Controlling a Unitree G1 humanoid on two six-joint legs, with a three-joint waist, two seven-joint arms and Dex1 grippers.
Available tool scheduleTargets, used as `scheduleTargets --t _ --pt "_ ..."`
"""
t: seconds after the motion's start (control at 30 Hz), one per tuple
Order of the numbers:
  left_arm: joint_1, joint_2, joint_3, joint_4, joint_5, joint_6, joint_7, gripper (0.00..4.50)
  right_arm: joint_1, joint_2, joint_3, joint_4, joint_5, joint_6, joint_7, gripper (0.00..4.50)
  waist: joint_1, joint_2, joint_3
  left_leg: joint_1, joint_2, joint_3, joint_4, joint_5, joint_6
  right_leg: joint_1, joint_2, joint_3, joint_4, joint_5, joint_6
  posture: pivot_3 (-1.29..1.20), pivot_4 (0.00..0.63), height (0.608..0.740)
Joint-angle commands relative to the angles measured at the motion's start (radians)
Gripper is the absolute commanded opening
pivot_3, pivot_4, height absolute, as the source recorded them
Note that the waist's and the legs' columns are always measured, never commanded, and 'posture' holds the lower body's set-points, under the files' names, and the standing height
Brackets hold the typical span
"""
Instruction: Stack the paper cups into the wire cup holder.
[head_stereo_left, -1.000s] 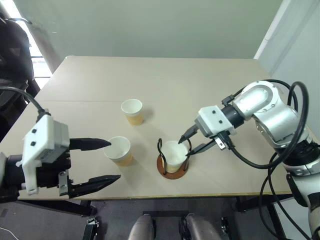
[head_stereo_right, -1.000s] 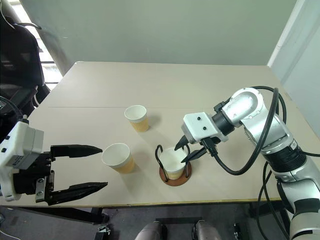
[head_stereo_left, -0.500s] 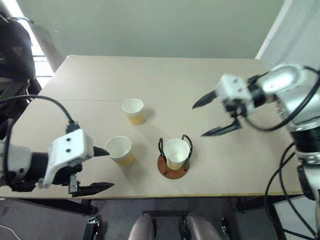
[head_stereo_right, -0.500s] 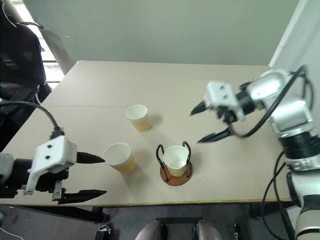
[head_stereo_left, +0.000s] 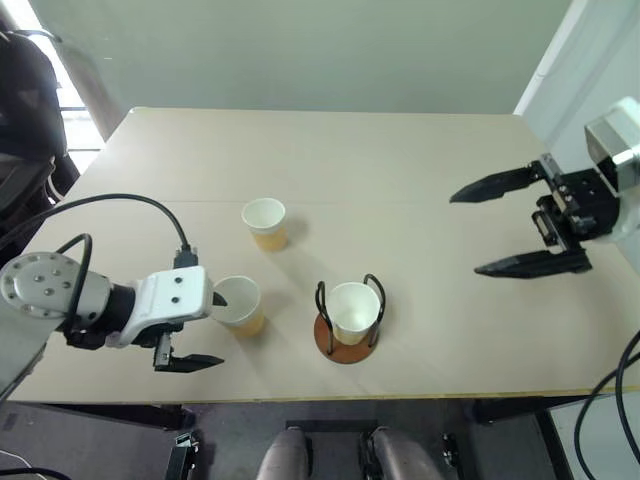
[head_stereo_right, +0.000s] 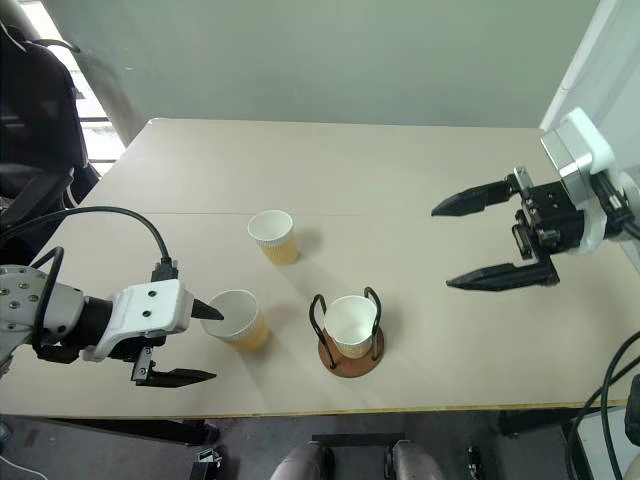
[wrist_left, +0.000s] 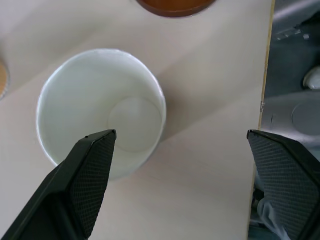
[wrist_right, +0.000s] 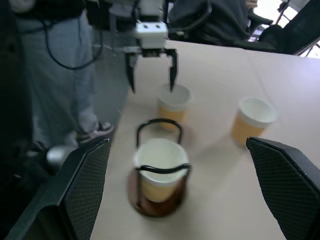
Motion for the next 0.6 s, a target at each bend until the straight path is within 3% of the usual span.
scheduleTargets --t 0.03,0.23,0.3,0.6 --pt "-0.069 -0.039 -0.070 0.058 0.069 -0.069 -0.001 4.50 0.014 -0.027 -0.081 -0.082 0.071 0.030 -0.067 4.48 -0.001 0.000 0.000 0.001 0.000 0.000 0.000 0.000 0.000 0.000 0.000 0.000 0.000 0.000 0.000 0.00 0.150 0.740" --pt "-0.168 -0.134 -0.203 0.128 0.144 -0.130 -0.028 4.50 0.075 -0.062 -0.127 -0.152 0.113 0.056 -0.145 4.48 -0.001 0.000 0.000 0.002 0.000 0.000 0.001 0.003 0.003 0.001 0.000 0.000 0.001 -0.002 -0.003 0.00 0.150 0.740" --pt "-0.195 -0.152 -0.229 0.153 0.178 -0.152 -0.029 4.13 0.085 -0.071 -0.136 -0.166 0.132 0.060 -0.163 4.50 -0.001 0.000 0.000 0.001 0.000 0.000 0.002 0.003 0.004 0.001 0.000 0.000 0.001 -0.002 -0.003 0.00 0.150 0.740" --pt "-0.242 -0.190 -0.278 0.237 0.284 -0.238 -0.047 0.90 0.108 -0.107 -0.141 -0.190 0.163 0.062 -0.214 4.50 -0.001 0.000 0.000 0.001 0.000 0.000 0.002 0.003 0.004 0.001 0.000 0.000 0.000 0.002 0.003 0.00 0.150 0.740"
